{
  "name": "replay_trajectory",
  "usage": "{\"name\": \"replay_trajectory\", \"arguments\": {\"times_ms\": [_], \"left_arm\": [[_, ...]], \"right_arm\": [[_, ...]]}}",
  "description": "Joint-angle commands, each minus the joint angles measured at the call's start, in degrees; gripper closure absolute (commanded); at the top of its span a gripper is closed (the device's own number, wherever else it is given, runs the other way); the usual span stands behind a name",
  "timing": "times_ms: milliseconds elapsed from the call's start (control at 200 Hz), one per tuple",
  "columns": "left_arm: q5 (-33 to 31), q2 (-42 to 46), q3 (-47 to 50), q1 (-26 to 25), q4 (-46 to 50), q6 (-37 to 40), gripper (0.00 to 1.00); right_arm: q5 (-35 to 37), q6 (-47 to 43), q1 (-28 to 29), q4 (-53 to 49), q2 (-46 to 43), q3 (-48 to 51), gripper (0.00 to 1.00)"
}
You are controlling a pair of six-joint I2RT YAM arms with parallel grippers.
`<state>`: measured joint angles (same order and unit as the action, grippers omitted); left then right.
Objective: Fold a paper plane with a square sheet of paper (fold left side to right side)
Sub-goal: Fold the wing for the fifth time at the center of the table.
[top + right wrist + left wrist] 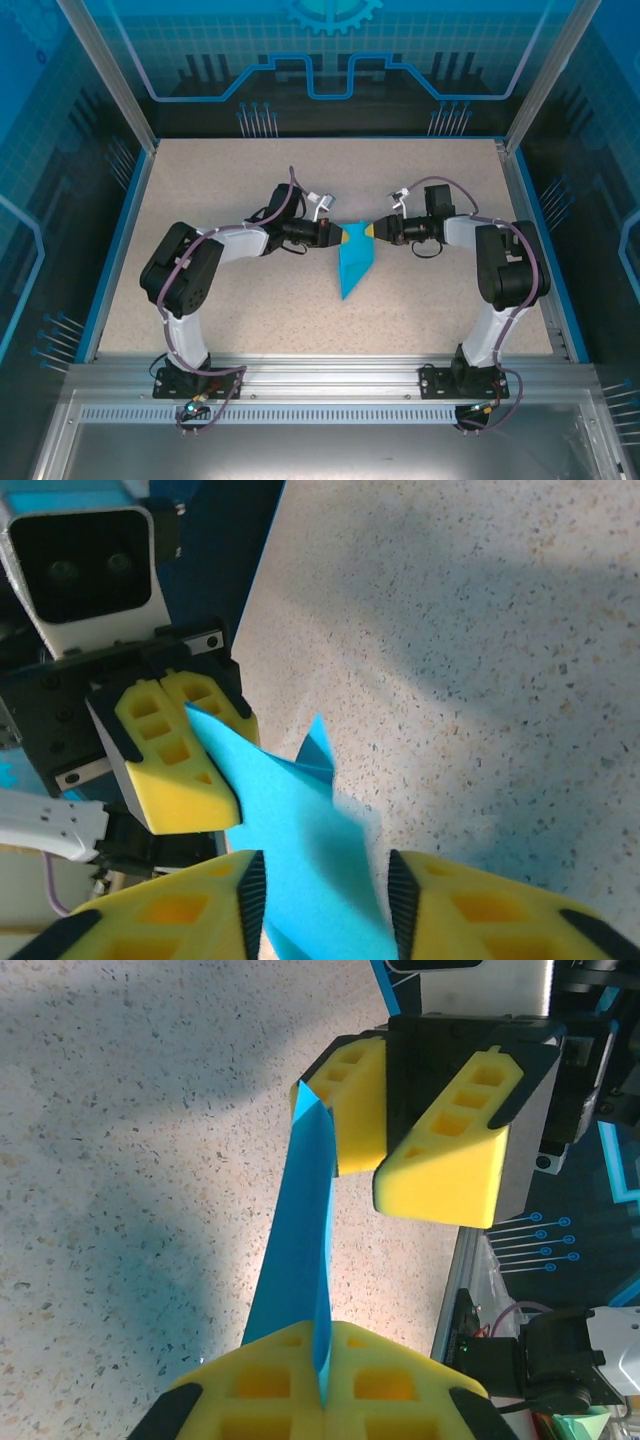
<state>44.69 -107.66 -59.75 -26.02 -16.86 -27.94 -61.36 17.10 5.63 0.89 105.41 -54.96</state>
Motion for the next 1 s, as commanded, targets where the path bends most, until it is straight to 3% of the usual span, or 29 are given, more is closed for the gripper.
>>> {"name": "replay_trajectory", "arguments": {"times_ms": [0,120,160,195,385,485,550,680,875,995], "left_arm": [[0.9,-0.7,-1.1,0.4,-0.6,1.3,0.93],[0.1,-0.3,-0.9,1.1,0.0,1.4,0.86],[-0.8,0.0,-0.9,1.4,0.8,1.6,0.76],[-1.6,0.5,-0.9,1.8,1.7,2.0,0.69],[-7.5,6.2,0.5,4.0,8.3,5.5,0.53],[-9.7,9.7,1.5,4.0,12.0,7.8,0.44],[-9.5,11.2,2.5,3.9,12.6,7.7,0.42],[-8.9,12.4,3.6,1.6,12.6,6.7,0.41],[-11.4,13.1,2.7,-3.0,14.6,7.5,0.41],[-16.8,15.1,1.7,-6.6,18.4,10.2,0.4]], "right_arm": [[-1.6,-0.9,0.3,-0.9,0.2,-0.1,0.71],[-1.7,-0.9,0.4,-1.6,-0.4,-0.3,0.9],[-1.1,-1.1,0.5,-2.7,-0.7,-0.7,0.93],[-0.7,-1.3,0.5,-3.8,-0.8,-1.0,0.93],[1.0,-2.1,0.9,-9.0,-0.9,-2.3,0.93],[2.5,-2.0,1.6,-10.8,-0.5,-3.0,0.87],[4.5,-2.0,1.9,-12.2,-0.1,-3.6,0.78],[5.7,-2.7,1.9,-14.4,2.2,-5.1,0.71],[5.5,-2.9,2.0,-16.0,4.7,-6.1,0.71],[7.1,-3.2,1.9,-18.2,4.8,-6.3,0.72]]}}
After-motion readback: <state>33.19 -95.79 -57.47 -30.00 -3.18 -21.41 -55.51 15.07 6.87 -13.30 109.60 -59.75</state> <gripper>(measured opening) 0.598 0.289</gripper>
